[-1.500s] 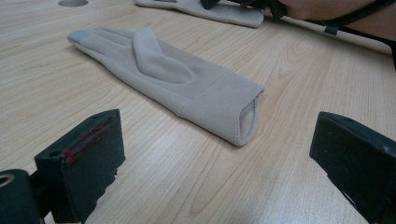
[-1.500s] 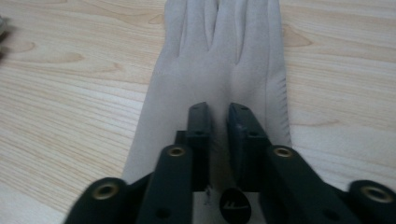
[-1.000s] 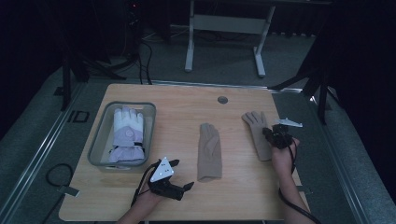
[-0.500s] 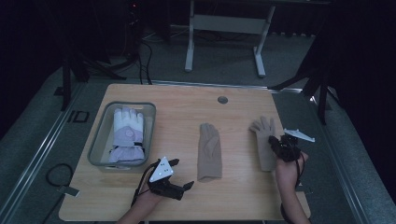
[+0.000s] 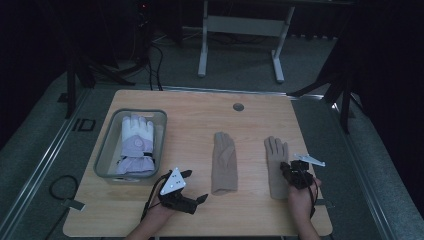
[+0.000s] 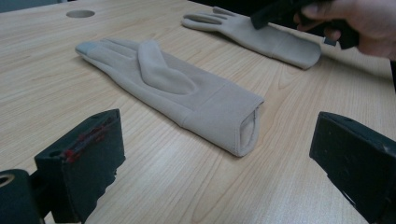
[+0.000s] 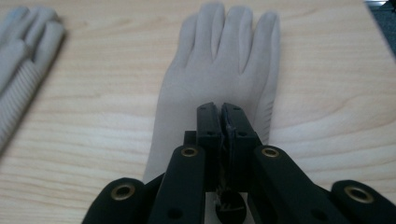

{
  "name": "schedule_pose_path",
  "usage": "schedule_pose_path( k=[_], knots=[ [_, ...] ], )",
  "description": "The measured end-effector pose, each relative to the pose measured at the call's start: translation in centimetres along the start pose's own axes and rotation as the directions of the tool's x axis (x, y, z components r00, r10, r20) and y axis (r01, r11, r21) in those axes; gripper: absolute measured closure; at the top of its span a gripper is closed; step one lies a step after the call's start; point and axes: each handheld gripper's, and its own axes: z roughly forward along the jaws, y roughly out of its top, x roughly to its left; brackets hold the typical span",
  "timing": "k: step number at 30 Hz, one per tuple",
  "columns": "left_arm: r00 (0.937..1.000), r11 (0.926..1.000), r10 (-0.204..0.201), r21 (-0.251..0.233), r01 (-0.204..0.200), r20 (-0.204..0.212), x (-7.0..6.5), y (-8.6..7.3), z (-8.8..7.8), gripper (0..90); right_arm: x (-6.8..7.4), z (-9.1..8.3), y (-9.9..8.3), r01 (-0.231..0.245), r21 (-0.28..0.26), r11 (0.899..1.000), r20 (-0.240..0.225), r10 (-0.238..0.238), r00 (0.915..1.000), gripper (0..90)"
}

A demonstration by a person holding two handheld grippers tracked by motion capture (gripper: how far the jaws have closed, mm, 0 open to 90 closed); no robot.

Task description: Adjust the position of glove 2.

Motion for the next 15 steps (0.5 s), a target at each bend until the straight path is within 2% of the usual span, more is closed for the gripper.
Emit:
schedule_pose_path(
  k=[1,6,11,13,14,15],
  knots=[
    [1.0,1.0,0.001,0.0,-0.001,0.0,0.0,0.0,0.0,3.1,0.0,0.5,-0.3,0.004,0.016,1.0,0.004,-0.005,1.0,85.7],
    [1.0,1.0,0.002,-0.003,-0.002,0.001,0.0,0.0,-0.1,3.1,0.2,0.7,-0.5,0.027,0.011,1.0,0.013,-0.027,0.9995,82.8],
    [1.0,1.0,0.004,0.0,-0.004,-0.001,0.0,0.0,-0.1,3.1,-0.4,0.0,-0.1,0.008,-0.006,1.0,-0.024,-0.008,0.9997,73.5],
    [1.0,1.0,0.003,-0.001,-0.003,-0.001,0.0,0.0,-0.1,3.1,-0.9,-0.5,0.4,0.016,-0.032,0.999,-0.06,-0.017,0.9981,67.8],
    [1.0,1.0,0.004,0.0,-0.004,-0.001,0.0,0.0,-0.1,3.1,-1.3,-0.8,0.8,0.042,-0.048,0.998,-0.067,-0.045,0.9967,64.3],
    [1.0,1.0,0.004,0.0,-0.004,-0.001,0.0,0.0,-0.1,3.1,-1.3,-0.8,0.8,0.042,-0.048,0.998,-0.067,-0.045,0.9967,64.3]
  ],
)
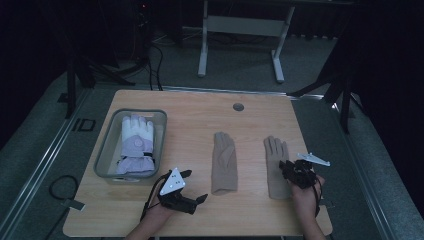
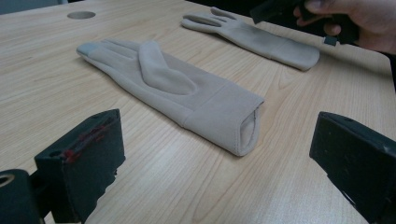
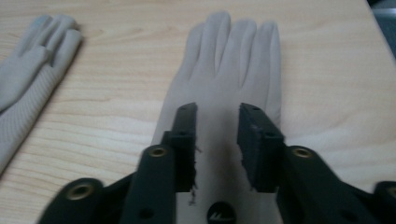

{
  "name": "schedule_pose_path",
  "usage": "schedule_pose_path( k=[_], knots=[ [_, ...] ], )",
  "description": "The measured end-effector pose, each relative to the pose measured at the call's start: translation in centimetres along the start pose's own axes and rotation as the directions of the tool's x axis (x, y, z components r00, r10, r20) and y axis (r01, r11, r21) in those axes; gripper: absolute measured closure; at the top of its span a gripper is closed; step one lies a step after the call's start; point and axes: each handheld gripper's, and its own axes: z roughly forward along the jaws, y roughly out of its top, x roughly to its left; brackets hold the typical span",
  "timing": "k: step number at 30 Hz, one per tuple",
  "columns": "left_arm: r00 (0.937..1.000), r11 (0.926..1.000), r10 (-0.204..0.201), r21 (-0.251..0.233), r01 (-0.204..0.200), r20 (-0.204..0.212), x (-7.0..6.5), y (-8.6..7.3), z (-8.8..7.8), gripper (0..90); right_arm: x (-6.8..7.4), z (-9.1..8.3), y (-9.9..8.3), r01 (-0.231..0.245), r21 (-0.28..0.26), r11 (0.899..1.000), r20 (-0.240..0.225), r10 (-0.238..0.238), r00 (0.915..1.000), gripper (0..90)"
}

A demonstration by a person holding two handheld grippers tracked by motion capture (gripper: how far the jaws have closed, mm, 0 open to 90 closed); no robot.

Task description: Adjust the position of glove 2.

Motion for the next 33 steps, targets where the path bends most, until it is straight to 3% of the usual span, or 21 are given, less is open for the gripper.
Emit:
schedule_pose_path(
  k=[2,4,6,10,17,19,22,24,27,28,29,33],
  knots=[
    [1.0,1.0,-0.001,0.0,0.001,0.001,0.0,0.0,0.0,3.1,-0.4,-0.2,0.3,0.023,-0.012,1.0,-0.023,-0.023,0.9995,61.7],
    [1.0,1.0,-0.002,0.002,0.002,0.0,0.0,-0.1,0.1,3.1,-0.8,-0.3,0.6,0.066,-0.015,0.998,-0.016,-0.067,0.9977,60.4],
    [1.0,1.0,-0.001,0.005,0.001,0.001,0.0,-0.1,0.2,3.1,-1.6,-0.2,1.0,0.119,-0.022,0.993,-0.053,-0.12,0.9914,58.8],
    [1.0,1.0,-0.001,0.007,0.001,-0.001,0.0,-0.1,0.2,3.1,-2.1,0.0,1.1,0.159,-0.008,0.987,-0.102,-0.159,0.9819,55.9],
    [1.0,1.0,-0.003,0.007,0.003,0.001,0.0,-0.1,0.2,3.1,-1.9,0.7,0.5,0.169,0.003,0.986,-0.111,-0.167,0.9796,54.1],
    [1.0,1.0,-0.002,0.009,0.002,0.002,0.0,-0.2,0.2,3.1,-1.8,1.5,0.0,0.206,0.017,0.978,-0.097,-0.204,0.9742,55.5],
    [1.0,1.0,-0.002,0.009,0.002,0.002,0.0,-0.2,0.2,3.1,-1.9,1.9,-0.4,0.216,0.029,0.976,-0.095,-0.212,0.9726,56.7],
    [1.0,1.0,-0.002,0.009,0.002,0.001,0.1,-0.2,0.2,3.1,-1.8,2.5,-0.9,0.241,0.042,0.97,-0.111,-0.235,0.9656,55.3],
    [1.0,0.9999,-0.001,0.011,0.001,0.003,0.0,-0.2,0.2,3.1,-1.3,2.5,-1.2,0.26,0.032,0.965,-0.11,-0.256,0.9605,67.2],
    [1.0,0.9999,0.0,0.012,0.0,0.003,0.0,-0.2,0.3,3.1,-1.3,2.5,-1.2,0.26,0.032,0.965,-0.11,-0.256,0.9605,67.2],
    [1.0,0.9999,0.002,0.012,-0.002,0.003,-0.1,-0.2,0.3,3.1,-1.3,2.6,-1.2,0.254,0.029,0.967,-0.103,-0.25,0.9628,75.4],
    [1.0,0.9999,0.001,0.011,-0.001,0.001,0.0,-0.2,0.2,3.1,-0.8,2.5,-1.1,0.248,0.04,0.968,-0.061,-0.246,0.9674,80.7]
  ],
)
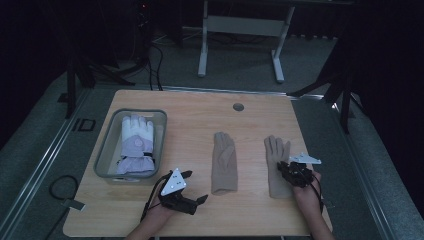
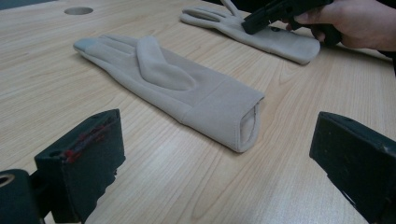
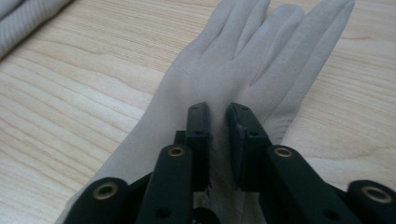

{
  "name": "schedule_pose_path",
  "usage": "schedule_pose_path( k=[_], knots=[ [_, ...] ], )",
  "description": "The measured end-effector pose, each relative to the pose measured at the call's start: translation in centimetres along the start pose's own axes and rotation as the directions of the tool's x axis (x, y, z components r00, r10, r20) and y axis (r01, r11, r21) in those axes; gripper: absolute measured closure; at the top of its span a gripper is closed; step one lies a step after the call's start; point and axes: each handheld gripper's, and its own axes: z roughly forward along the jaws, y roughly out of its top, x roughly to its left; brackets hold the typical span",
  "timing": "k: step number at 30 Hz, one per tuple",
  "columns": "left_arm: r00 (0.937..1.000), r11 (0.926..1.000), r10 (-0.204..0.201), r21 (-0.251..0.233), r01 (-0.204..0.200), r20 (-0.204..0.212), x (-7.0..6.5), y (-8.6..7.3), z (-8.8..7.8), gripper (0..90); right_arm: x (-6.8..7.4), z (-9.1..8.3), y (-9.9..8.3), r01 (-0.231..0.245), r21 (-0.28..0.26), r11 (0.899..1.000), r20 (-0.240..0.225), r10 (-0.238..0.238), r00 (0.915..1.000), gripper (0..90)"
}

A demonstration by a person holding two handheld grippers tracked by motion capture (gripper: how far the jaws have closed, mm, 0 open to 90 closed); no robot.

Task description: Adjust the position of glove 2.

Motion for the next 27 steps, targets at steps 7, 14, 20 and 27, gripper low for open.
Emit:
schedule_pose_path(
  k=[7,14,20,27],
  knots=[
    [1.0,1.0,-0.003,-0.002,0.003,-0.003,0.1,0.0,0.0,3.1,0.9,-0.5,0.8,-0.047,-0.014,0.999,0.037,0.048,0.9982,84.8],
    [1.0,1.0,-0.003,-0.005,0.003,-0.004,0.1,0.1,-0.1,3.1,2.0,-1.6,2.7,-0.098,-0.053,0.994,0.05,0.1,0.9937,84.9],
    [1.0,1.0,-0.005,-0.007,0.005,-0.005,0.1,0.1,-0.1,3.1,3.5,-2.9,5.2,-0.127,-0.121,0.985,0.041,0.133,0.9903,84.9],
    [1.0,1.0,-0.004,-0.008,0.004,-0.007,0.2,0.1,-0.2,3.1,5.9,-3.1,7.5,-0.142,-0.159,0.977,-0.002,0.144,0.9896,84.9]
  ],
)
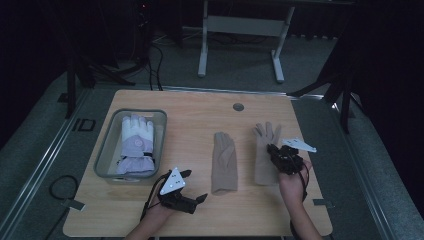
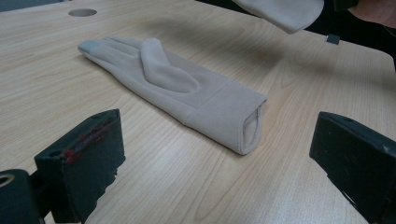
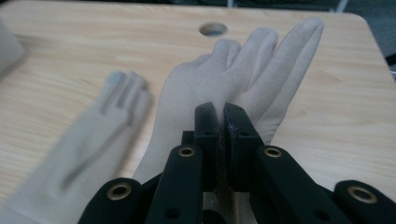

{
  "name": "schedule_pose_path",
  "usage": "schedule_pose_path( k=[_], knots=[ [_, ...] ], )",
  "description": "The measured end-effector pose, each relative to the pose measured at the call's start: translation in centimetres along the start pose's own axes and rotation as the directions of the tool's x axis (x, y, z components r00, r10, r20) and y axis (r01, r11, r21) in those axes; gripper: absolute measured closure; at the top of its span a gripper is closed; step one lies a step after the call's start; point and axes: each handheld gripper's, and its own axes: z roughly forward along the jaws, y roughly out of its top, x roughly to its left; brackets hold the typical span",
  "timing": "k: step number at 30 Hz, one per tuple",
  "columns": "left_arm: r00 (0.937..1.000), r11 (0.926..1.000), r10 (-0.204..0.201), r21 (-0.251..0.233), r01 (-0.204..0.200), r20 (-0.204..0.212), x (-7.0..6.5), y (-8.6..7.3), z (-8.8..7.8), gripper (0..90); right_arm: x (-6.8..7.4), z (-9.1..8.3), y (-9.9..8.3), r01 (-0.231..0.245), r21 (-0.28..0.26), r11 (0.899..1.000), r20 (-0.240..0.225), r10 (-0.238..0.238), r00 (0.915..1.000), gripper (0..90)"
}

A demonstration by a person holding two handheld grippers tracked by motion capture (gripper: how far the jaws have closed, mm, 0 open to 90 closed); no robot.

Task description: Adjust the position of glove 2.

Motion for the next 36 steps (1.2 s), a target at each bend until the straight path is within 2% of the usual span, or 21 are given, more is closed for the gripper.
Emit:
schedule_pose_path(
  k=[4,5,7,12,19,21,24,27,29,32,36],
  knots=[
    [1.0,1.0,-0.001,-0.002,0.001,-0.002,0.0,0.0,-0.1,3.1,2.2,0.4,0.7,-0.002,-0.016,1.0,-0.034,0.001,0.9994,84.9],
    [1.0,1.0,-0.001,-0.002,0.001,-0.002,0.0,0.0,-0.1,3.1,2.2,0.4,0.7,-0.002,-0.016,1.0,-0.034,0.001,0.9994,84.9],
    [1.0,1.0,0.001,-0.004,-0.001,-0.003,0.0,0.1,-0.2,3.1,3.8,0.8,1.0,0.006,-0.017,1.0,-0.055,-0.007,0.9985,84.9],
    [1.0,0.9999,-0.001,-0.01,0.001,-0.004,0.1,0.1,-0.3,3.1,6.4,1.7,1.4,0.014,-0.014,1.0,-0.086,-0.015,0.9962,84.8],
    [1.0,0.9999,0.001,-0.011,-0.001,-0.003,0.1,0.1,-0.4,3.1,9.0,3.0,1.1,-0.03,0.002,1.0,-0.119,0.03,0.9924,84.7],
    [1.0,0.9999,0.0,-0.01,0.0,-0.003,0.1,0.1,-0.4,3.1,9.6,3.6,0.7,-0.033,0.01,0.999,-0.114,0.034,0.9928,84.7],
    [1.0,0.9999,0.0,-0.012,0.0,-0.002,0.1,0.1,-0.4,3.1,10.1,4.2,0.2,-0.037,0.027,0.999,-0.113,0.04,0.9927,84.7],
    [1.0,0.9999,-0.001,-0.011,0.001,-0.001,0.1,0.1,-0.4,3.1,10.6,5.8,-1.2,-0.038,0.07,0.997,-0.098,0.045,0.9942,84.6],
    [1.0,0.9999,0.0,-0.011,0.0,-0.001,0.1,0.1,-0.4,3.1,10.6,6.1,-1.6,-0.035,0.08,0.996,-0.093,0.043,0.9948,84.5],
    [1.0,0.9999,-0.002,-0.01,0.002,0.0,0.1,0.1,-0.4,3.1,10.5,7.3,-3.1,-0.02,0.13,0.991,-0.081,0.031,0.9963,83.7],
    [1.0,0.9999,0.001,-0.01,-0.001,0.001,0.0,0.1,-0.4,3.1,10.3,7.8,-3.8,-0.004,0.143,0.99,-0.083,0.016,0.9964,80.9]
  ],
)
